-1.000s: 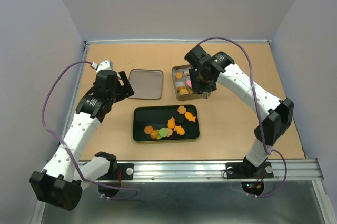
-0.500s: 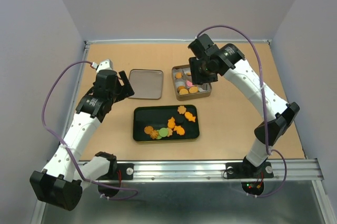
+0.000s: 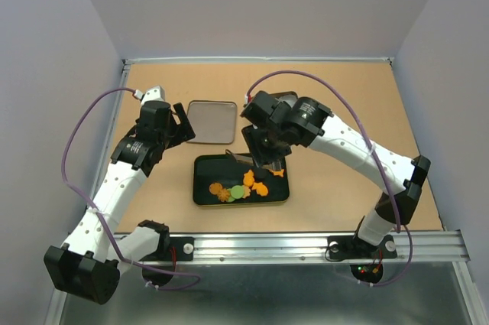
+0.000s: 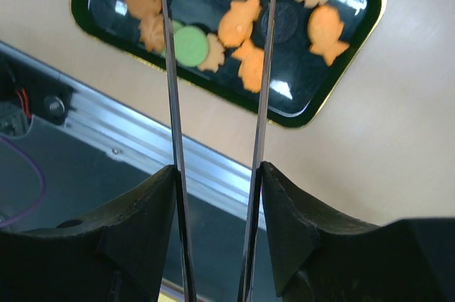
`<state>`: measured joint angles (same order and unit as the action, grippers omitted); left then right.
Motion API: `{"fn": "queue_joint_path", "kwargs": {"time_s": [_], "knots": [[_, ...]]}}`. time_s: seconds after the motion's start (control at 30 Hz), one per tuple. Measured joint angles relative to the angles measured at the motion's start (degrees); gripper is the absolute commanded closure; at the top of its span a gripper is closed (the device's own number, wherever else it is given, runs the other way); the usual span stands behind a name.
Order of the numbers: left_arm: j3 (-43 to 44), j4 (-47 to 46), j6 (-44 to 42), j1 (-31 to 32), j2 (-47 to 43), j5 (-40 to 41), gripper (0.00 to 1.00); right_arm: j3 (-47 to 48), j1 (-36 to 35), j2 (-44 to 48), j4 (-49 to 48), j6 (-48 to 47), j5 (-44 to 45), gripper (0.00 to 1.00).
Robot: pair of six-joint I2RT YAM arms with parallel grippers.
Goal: Pack the cookies
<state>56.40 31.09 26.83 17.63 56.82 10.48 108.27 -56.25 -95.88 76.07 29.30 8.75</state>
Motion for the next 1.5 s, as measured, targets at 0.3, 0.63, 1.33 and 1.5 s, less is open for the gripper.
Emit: {"fn": "queue_joint_path", "kwargs": {"time_s": [0.3,0.63,1.33,1.5], "knots": [[0.0,0.0,-0.3,0.0,-0.5,-0.6,0.12,-8.9,-3.4,4.5,0.1,6.2,0.7,0.45],[0.0,0.0,-0.4,0.0,-2.1,-1.1,0.12,-15.6,-3.3,8.9,0.6,10.4,1.6,0.45],[-0.1,0.5,-1.6,0.0,-3.4,-1.2,0.12,-21.6,-3.3,9.5,-4.7,13.8,-1.3,0.45],[-0.1,1.0,-2.4,0.0,-3.4,-1.1,0.12,-22.6,-3.3,9.5,-4.7,14.5,-1.3,0.45]]}}
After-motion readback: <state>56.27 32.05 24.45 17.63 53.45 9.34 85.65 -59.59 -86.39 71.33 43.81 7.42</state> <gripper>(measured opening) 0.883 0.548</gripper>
